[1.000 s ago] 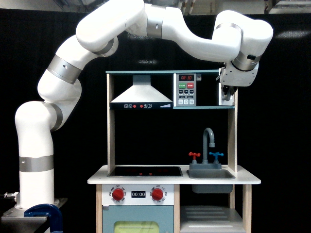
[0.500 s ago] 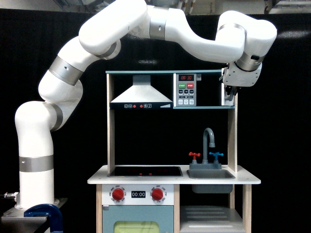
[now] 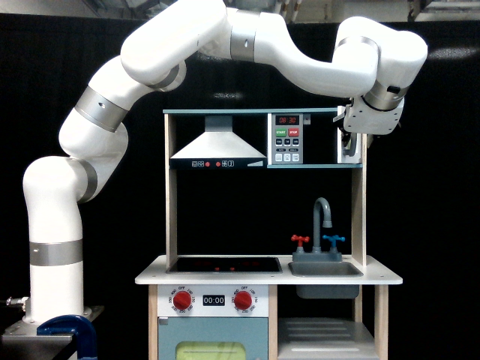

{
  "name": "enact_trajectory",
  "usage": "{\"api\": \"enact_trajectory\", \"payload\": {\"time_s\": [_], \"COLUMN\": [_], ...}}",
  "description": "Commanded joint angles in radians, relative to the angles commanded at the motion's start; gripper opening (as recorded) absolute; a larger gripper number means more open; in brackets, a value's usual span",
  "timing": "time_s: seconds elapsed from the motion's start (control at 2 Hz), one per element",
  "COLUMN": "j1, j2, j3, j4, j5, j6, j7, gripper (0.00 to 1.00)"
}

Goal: Open the oven door

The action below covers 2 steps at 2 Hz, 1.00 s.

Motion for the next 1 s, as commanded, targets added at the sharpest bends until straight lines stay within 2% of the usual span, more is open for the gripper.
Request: {"api": "enact_trajectory", "payload": {"time_s": [0.5, 1.0], "j1": [-0.066, -0.218], "j2": [-0.092, -0.353], "j3": [0.015, -0.035], "j4": [-0.139, -0.585], "j5": [-0.021, -0.095], "j6": [0.019, 0.081], "j7": [-0.065, -0.327], "gripper": [1.0, 1.0]}}
